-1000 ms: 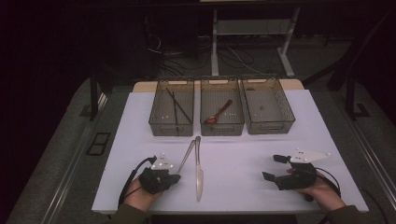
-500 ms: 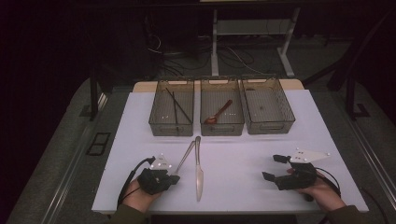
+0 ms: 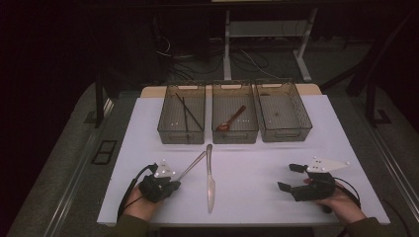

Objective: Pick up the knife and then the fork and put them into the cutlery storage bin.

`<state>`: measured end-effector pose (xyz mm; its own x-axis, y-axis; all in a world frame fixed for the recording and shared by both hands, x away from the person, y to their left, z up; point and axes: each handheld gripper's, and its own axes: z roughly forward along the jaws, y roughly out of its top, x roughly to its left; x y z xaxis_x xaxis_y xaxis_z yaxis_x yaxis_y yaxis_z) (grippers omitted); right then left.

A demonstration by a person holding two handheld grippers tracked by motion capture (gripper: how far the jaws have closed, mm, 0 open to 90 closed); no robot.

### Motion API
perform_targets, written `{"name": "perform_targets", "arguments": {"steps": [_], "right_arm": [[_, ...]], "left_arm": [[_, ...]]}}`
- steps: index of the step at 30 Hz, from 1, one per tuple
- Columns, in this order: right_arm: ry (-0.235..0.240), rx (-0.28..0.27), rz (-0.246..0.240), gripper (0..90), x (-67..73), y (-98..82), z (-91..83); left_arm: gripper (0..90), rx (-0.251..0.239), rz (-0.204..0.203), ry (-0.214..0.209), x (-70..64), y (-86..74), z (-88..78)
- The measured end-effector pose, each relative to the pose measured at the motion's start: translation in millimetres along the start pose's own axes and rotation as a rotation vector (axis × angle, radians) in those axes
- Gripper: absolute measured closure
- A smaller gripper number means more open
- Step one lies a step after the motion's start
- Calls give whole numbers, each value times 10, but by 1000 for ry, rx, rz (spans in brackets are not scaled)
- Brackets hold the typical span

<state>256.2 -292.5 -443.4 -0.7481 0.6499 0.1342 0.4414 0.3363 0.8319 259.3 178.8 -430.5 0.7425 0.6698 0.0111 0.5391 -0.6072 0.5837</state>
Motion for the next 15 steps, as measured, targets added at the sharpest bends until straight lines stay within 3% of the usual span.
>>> {"name": "perform_targets", "arguments": {"steps": [4, 7, 10, 15], "right_arm": [[2, 2, 2, 169, 2, 0, 6], [3, 2, 1, 169, 4, 2, 7], [1, 3, 2, 169, 3, 1, 16], [2, 8, -1, 169, 13, 1, 21]], "left_arm": [[889, -21, -33, -22, 51, -16, -11], [887, -100, -61, -45, 97, 27, -56], [815, -158, -83, -56, 162, 96, -31], [748, -167, -88, -74, 236, 206, 133]]}}
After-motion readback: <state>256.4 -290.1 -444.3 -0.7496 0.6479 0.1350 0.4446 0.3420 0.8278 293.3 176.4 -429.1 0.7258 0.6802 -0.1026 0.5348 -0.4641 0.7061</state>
